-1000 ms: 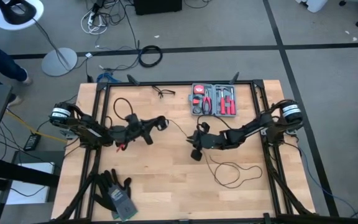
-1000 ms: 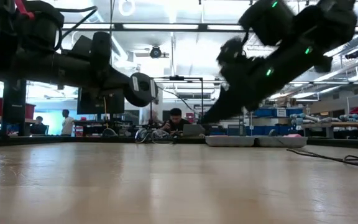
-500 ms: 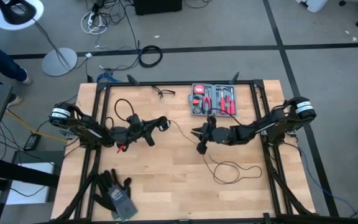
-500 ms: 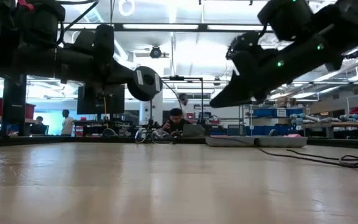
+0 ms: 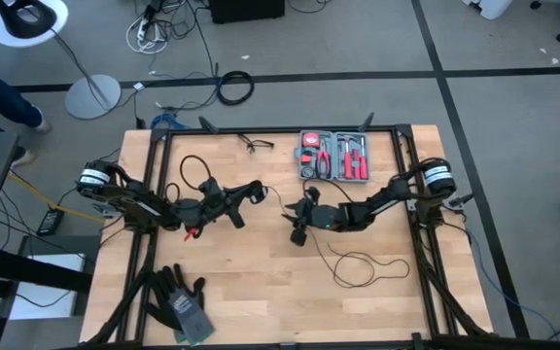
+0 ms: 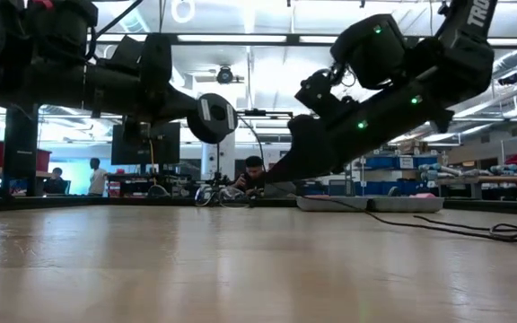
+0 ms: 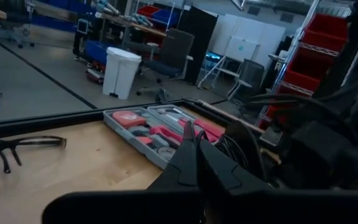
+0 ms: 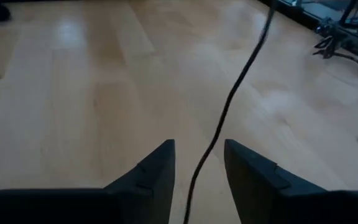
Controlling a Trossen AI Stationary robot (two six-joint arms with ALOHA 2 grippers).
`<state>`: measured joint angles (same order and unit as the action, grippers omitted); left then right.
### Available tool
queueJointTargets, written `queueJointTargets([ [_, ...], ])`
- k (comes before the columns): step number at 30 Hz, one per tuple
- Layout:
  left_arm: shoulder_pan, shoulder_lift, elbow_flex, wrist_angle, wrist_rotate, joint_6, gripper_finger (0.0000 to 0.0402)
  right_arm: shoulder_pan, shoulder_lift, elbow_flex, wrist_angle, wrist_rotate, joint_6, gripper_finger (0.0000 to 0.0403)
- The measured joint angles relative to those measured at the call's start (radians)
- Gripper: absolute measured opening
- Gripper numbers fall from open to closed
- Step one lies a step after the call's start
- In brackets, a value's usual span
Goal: Coil cords
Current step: Coil the black wire onto the spool
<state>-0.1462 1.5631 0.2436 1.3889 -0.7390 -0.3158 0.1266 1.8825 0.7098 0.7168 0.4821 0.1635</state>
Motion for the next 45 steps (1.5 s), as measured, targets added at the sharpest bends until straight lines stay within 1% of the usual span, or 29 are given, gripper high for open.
queueJointTargets([
  [4, 0.0, 0.0, 0.002, 0.004, 0.003, 0.002, 0.0, 0.0, 0.028, 0.019, 0.001, 0.0, 0.001, 0.0128],
  [6, 0.0, 0.0, 0.003, 0.007, 0.0, 0.006, 0.0, 0.001, 0.03, 0.02, -0.007, -0.005, 0.001, 0.0112],
  [8, 0.0, 0.0, 0.006, 0.006, 0.002, 0.008, 0.0, 0.001, 0.03, 0.024, -0.021, -0.005, 0.003, 0.0079],
  [10, 0.0, 0.0, 0.008, 0.006, 0.002, 0.009, 0.0, 0.006, 0.03, 0.024, -0.029, -0.004, 0.002, 0.0028],
  [11, 0.0, 0.0, 0.008, 0.006, 0.001, 0.009, 0.0, 0.01, 0.03, 0.029, -0.028, 0.0, -0.001, 0.0015],
  [12, 0.0, 0.0, 0.008, 0.006, 0.001, 0.008, 0.0, 0.014, 0.03, 0.039, -0.028, 0.003, 0.0, 0.0011],
  [15, 0.0, 0.0, 0.011, 0.004, 0.0, -0.009, 0.0, 0.015, 0.035, 0.074, -0.076, -0.008, 0.001, 0.0005],
  [18, 0.0, 0.0, 0.032, 0.003, -0.001, -0.008, 0.0, -0.003, 0.08, 0.128, -0.108, -0.035, -0.002, 0.0003],
  [20, 0.0, 0.0, 0.049, 0.0, 0.0, -0.004, 0.0, -0.018, 0.125, 0.186, -0.102, -0.097, -0.007, 0.0003],
  [22, 0.0, 0.0, 0.065, -0.014, -0.002, -0.003, 0.0, -0.027, 0.168, 0.242, -0.133, -0.141, -0.007, 0.0002],
  [25, 0.001, 0.0, 0.083, -0.076, -0.005, -0.002, 0.0, -0.028, 0.215, 0.322, -0.184, -0.185, -0.035, 0.0002],
  [28, 0.002, 0.0, 0.115, -0.177, -0.008, -0.003, 0.0, -0.016, 0.218, 0.386, -0.206, -0.22, -0.103, 0.0001],
  [30, 0.002, -0.001, 0.135, -0.265, -0.018, -0.004, 0.0, -0.008, 0.203, 0.404, -0.235, -0.226, -0.144, 0.0001],
  [34, 0.001, 0.001, 0.173, -0.432, 0.009, -0.003, 0.0, 0.0, 0.162, 0.439, -0.279, -0.226, -0.219, 0.0001],
  [39, 0.0, 0.0, 0.188, -0.531, 0.072, -0.003, 0.0, 0.001, 0.113, 0.45, -0.393, -0.22, -0.262, 0.0],
  [43, 0.001, 0.0, 0.19, -0.581, 0.135, -0.005, 0.0, 0.002, 0.058, 0.455, -0.451, -0.179, -0.283, 0.0],
  [45, 0.001, 0.0, 0.188, -0.614, 0.148, -0.01, 0.0, 0.001, 0.033, 0.451, -0.513, -0.158, -0.289, 0.0],
])
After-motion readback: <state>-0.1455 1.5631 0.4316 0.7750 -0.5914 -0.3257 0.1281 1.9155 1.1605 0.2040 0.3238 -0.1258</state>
